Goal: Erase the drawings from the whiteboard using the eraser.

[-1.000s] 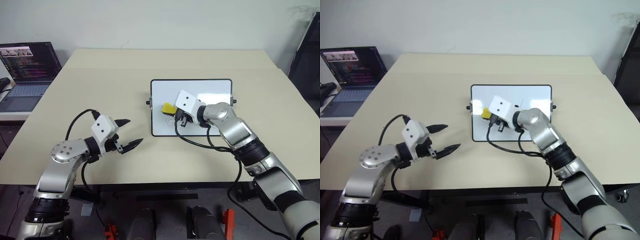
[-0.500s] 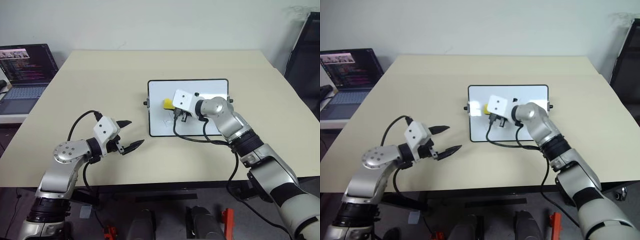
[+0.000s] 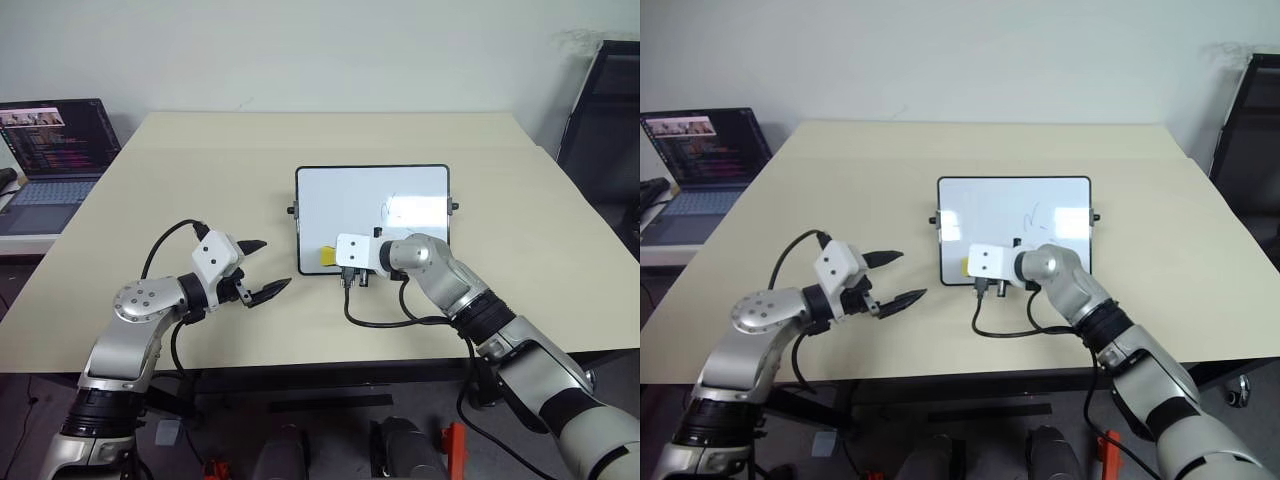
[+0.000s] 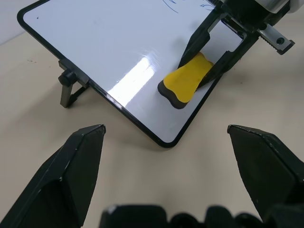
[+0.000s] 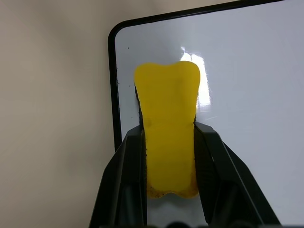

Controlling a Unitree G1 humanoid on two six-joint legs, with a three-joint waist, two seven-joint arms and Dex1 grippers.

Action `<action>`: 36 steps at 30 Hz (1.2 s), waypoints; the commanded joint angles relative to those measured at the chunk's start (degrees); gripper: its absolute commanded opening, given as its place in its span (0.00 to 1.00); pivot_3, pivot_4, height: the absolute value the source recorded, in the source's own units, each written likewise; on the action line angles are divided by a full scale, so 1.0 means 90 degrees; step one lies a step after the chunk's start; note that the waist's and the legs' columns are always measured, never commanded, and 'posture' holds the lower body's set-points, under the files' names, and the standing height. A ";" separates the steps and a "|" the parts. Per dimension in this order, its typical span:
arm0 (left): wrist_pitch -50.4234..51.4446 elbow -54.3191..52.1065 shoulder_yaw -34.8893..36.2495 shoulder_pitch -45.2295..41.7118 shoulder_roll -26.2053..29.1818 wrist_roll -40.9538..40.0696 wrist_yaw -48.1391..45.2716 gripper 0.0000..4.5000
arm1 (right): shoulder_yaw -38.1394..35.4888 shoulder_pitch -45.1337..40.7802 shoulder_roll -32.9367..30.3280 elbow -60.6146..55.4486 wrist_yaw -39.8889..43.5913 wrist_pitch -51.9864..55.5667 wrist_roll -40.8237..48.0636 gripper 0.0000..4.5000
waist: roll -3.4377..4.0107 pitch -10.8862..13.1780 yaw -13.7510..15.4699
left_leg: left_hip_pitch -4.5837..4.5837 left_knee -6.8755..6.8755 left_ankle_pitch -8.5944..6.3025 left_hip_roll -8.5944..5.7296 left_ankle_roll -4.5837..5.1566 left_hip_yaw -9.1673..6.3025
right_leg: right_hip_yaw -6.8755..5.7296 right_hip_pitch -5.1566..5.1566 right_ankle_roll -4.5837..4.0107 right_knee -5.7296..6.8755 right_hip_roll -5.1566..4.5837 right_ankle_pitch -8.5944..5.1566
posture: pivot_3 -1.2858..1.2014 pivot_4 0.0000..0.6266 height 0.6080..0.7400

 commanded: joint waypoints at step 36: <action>0.0268 -0.0143 -0.0149 -0.1161 -0.0148 -0.0394 -0.0351 1.00 | -0.4089 0.2577 -0.3998 -0.4377 0.2380 0.2148 0.2648 0.22 | 0.0008 0.0016 0.0147 | -0.0234 -0.0010 -0.0034 0.0009 -0.0041 -0.0006 | -0.0081 -0.0182 -0.0013 -0.0003 0.0054 -0.0024 | 0.52 0.24 1.00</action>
